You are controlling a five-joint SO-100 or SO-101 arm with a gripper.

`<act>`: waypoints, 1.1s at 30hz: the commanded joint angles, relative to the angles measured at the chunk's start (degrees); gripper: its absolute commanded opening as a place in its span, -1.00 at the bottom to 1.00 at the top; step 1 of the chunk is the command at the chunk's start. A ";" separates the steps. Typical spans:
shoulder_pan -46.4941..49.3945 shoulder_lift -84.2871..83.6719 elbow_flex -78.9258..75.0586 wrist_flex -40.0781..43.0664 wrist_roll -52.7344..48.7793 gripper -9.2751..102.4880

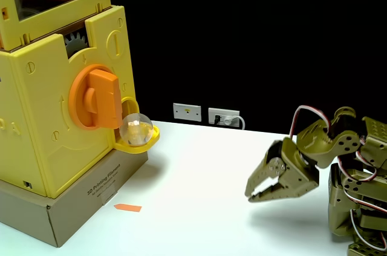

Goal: Turn the button of vending machine.

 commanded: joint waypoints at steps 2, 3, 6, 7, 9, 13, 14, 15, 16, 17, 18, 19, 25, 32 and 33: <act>-0.44 8.35 2.02 1.23 1.23 -0.83; -0.53 8.35 2.81 1.14 1.23 -0.82; -0.97 8.44 5.01 0.00 0.97 -0.82; -1.14 8.44 5.54 -0.70 0.62 -0.82; -1.41 8.44 5.71 -0.97 0.53 -0.83; -2.11 8.61 8.70 -3.34 2.99 -0.85; -2.20 8.61 8.70 -3.08 2.64 -0.84; -2.29 8.61 8.61 -2.64 2.90 -0.83; -2.29 8.61 8.61 -2.64 3.08 -0.83; -2.29 8.61 8.61 -2.64 3.08 -0.83; -2.37 8.61 8.61 -2.64 3.08 -0.83; -2.46 8.61 8.61 -2.72 2.99 -0.83; -3.08 8.53 9.05 -4.75 3.87 -0.86; -2.90 8.53 9.05 -4.75 4.31 -0.86; -2.99 8.53 9.05 -4.75 4.22 -0.86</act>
